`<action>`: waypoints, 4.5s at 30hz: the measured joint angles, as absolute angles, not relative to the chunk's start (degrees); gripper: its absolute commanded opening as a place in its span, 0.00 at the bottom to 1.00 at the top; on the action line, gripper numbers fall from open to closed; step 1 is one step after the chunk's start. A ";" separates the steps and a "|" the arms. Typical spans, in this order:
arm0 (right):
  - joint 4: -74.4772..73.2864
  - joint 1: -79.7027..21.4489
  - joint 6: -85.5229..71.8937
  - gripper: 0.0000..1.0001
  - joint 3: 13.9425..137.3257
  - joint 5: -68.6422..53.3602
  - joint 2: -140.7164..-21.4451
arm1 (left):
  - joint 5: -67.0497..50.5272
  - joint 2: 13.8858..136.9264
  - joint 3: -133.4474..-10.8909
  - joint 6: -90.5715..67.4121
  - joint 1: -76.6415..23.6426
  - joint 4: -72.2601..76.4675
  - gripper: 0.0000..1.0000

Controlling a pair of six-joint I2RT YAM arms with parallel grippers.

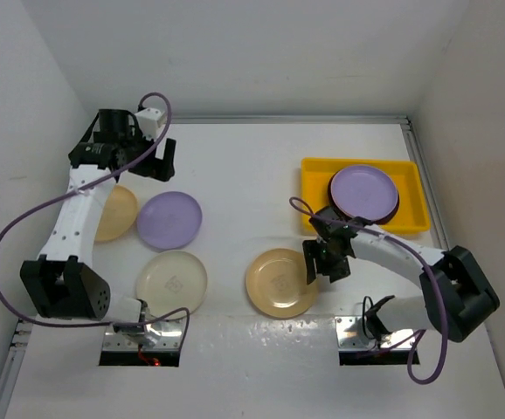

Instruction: Place the plates into the plastic bin on the countertop

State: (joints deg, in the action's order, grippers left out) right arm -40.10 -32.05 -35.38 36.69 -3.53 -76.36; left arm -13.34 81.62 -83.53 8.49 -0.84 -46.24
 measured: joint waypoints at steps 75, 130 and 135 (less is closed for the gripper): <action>-40.75 1.08 -22.33 0.77 67.55 6.35 -71.85 | -13.45 86.56 -45.87 36.71 2.92 -48.90 0.00; -36.42 18.26 -37.93 0.73 66.67 -0.45 -91.48 | -4.95 105.12 -84.77 8.75 -0.47 -45.58 0.99; -40.12 16.86 -35.64 0.84 70.81 4.16 -92.31 | -1.06 109.06 -85.67 10.98 0.60 -44.38 0.99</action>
State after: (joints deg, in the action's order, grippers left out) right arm -40.12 16.86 -35.64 70.81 4.16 -92.31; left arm -1.06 109.06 -85.67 10.98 0.60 -44.38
